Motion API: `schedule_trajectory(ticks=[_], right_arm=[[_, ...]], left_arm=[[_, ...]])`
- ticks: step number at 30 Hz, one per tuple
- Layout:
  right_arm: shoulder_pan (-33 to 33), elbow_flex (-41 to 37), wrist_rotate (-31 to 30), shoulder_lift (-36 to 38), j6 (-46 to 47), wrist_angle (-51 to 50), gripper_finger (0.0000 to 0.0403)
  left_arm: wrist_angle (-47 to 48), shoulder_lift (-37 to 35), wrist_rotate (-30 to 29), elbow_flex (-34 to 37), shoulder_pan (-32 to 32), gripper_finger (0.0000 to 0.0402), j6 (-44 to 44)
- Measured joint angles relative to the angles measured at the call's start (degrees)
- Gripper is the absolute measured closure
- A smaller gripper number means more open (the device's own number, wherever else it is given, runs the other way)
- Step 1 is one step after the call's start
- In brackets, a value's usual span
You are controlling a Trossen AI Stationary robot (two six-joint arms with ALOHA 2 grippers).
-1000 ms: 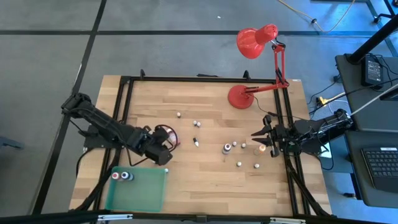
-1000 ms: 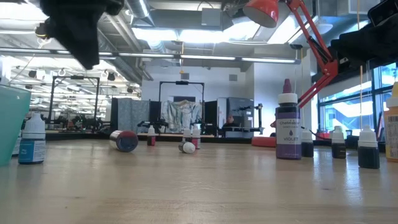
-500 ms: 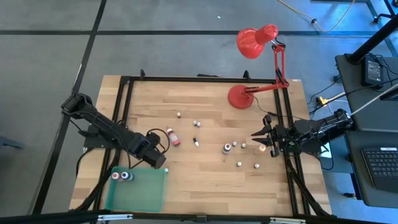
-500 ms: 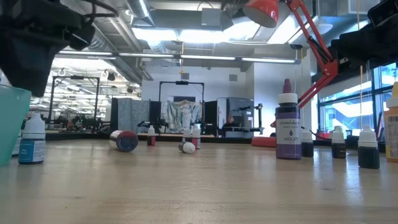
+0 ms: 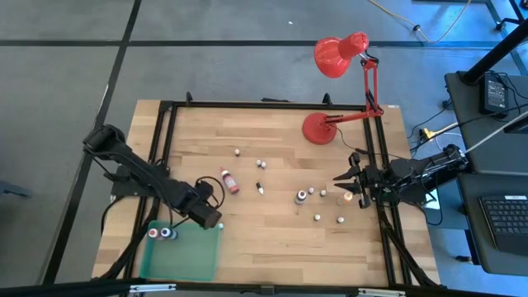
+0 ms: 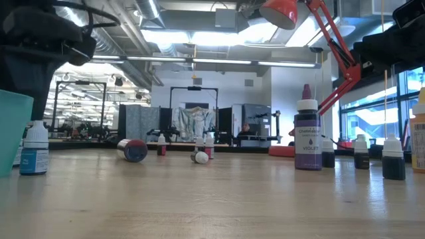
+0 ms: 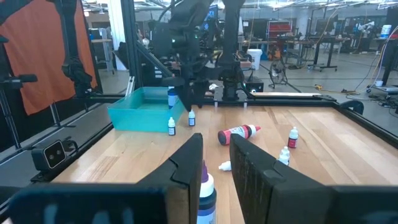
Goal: Pick & Place food coloring
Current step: Put the black food coloring into the blue bin
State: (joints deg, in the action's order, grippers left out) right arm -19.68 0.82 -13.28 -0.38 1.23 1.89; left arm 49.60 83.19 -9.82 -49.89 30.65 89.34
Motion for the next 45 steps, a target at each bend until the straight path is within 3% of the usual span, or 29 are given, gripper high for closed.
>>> schedule_trajectory(ticks=[10, 19, 45], right_arm=[[0.0, 0.0, 0.0, 0.0, -0.2, 0.0, 0.0319], [0.0, 0.0, 0.0, 0.0, -0.2, 0.0, 0.0319], [0.0, 0.0, -0.1, 0.0, -0.3, 0.0, 0.0319]], left_arm=[[-0.7, 2.9, 4.7, 0.1, 0.0, 0.0178, -0.1], [-2.0, 5.3, 4.5, 0.1, 0.0, 0.0187, -1.6], [-2.2, 4.9, 7.3, 0.0, 0.0, 0.0336, -5.5]])
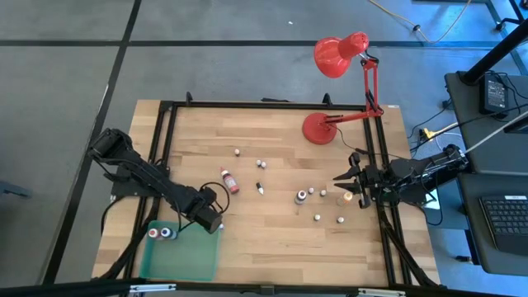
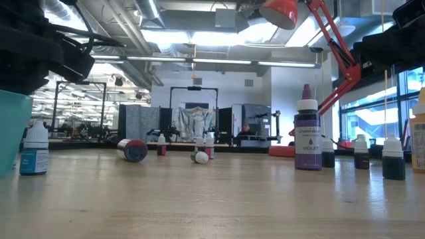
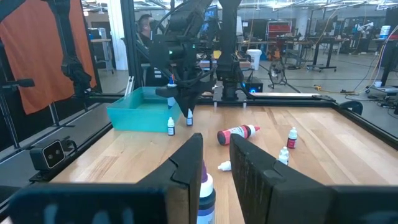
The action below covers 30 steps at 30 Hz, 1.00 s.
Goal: Pick & Place food coloring
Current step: Put the black food coloring into the blue bin
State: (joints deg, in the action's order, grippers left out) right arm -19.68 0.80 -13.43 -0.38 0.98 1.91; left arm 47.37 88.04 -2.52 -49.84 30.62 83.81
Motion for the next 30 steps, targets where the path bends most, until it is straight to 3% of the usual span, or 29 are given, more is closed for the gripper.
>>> schedule_trajectory(ticks=[7, 22, 30], right_arm=[[0.0, 0.0, 0.0, 0.0, -0.2, 0.0, 0.0319], [0.0, 0.0, 0.0, 0.0, -0.1, 0.0, 0.0319], [0.0, 0.0, 0.0, 0.0, -1.3, 0.0, 0.0319]], left_arm=[[1.2, -3.6, 1.1, -1.2, 0.0, 0.0337, -0.2], [1.2, -7.5, 0.9, -12.4, 1.2, 0.0339, -3.4], [0.3, -6.3, 0.7, -12.4, 5.6, 0.0340, 3.2]])
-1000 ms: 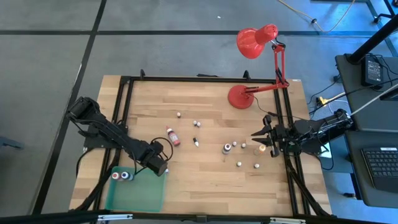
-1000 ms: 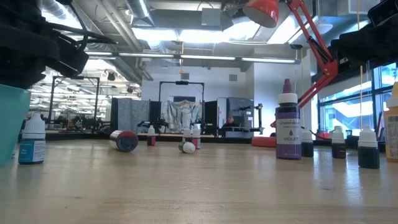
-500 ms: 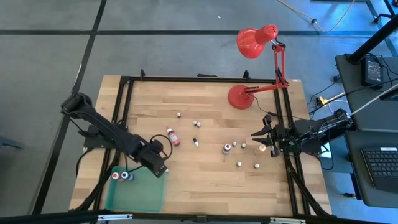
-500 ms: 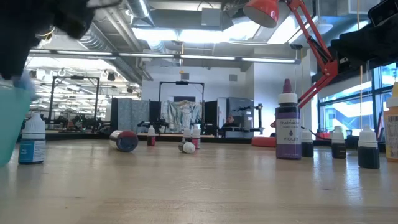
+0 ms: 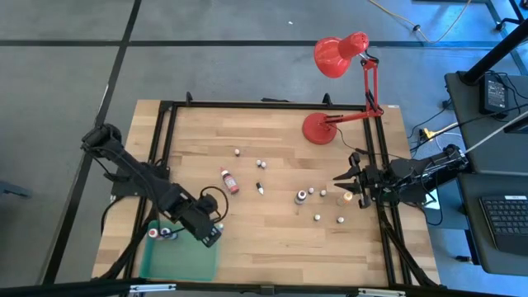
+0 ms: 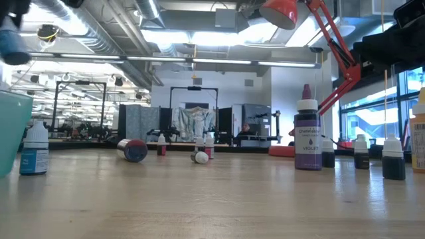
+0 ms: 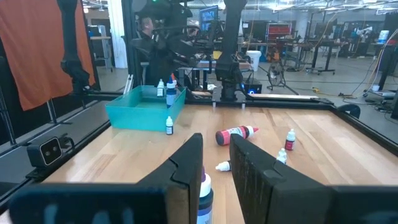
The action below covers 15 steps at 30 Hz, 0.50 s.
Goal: Pick & Place food coloring
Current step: Put the black food coloring into the blue bin
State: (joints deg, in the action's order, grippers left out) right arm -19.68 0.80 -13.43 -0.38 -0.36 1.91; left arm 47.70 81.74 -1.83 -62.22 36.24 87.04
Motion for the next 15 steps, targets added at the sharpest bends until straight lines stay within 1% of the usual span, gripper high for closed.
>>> schedule_trajectory(ticks=[7, 15], right_arm=[[0.0, 0.0, 0.0, 0.0, -0.1, 0.0, 0.0319], [0.0, 0.0, 0.0, 0.0, -1.6, 0.0, 0.0319]], left_arm=[[0.1, 2.9, 0.1, 0.0, 4.3, 0.0340, 10.5], [0.1, 6.8, 3.5, 0.0, 6.7, 0.0340, 21.2]])
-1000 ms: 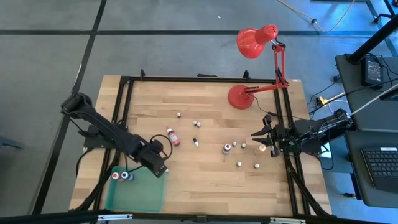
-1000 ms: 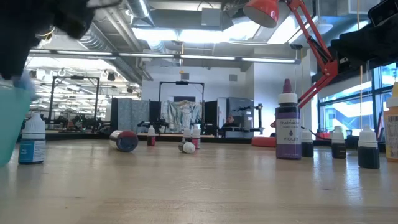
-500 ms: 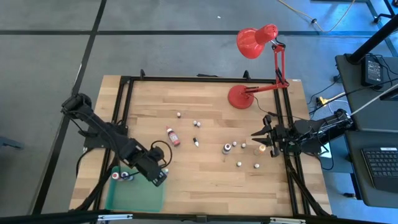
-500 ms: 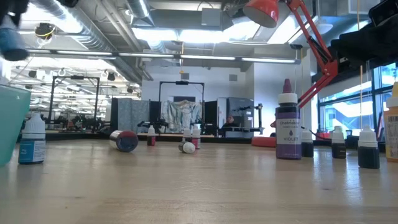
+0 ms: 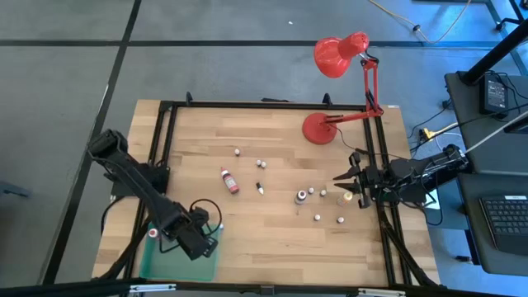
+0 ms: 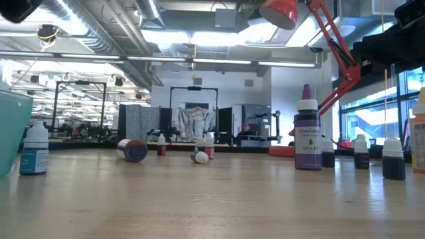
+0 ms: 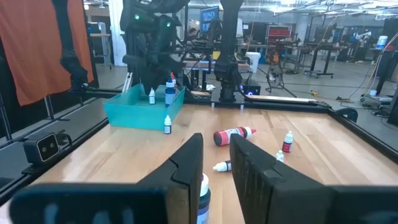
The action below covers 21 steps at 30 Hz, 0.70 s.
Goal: Pick & Place food coloring
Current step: Put the black food coloring into the blue bin, then put the blue food coloring into the blue bin
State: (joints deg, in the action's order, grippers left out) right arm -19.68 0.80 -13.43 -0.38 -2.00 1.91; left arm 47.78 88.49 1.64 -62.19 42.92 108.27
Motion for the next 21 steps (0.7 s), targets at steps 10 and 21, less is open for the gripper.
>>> schedule_trajectory(ticks=[10, 21], right_arm=[[0.0, 0.0, 0.0, 0.0, 0.0, 0.0, 0.0319], [0.0, 0.0, 0.0, 0.0, 0.0, 0.0, 0.0319]], left_arm=[[-0.1, 5.6, 6.4, 0.0, -0.7, 0.0332, 4.0], [-0.4, 7.5, 10.1, 0.1, -2.0, 0.0319, 5.1]])
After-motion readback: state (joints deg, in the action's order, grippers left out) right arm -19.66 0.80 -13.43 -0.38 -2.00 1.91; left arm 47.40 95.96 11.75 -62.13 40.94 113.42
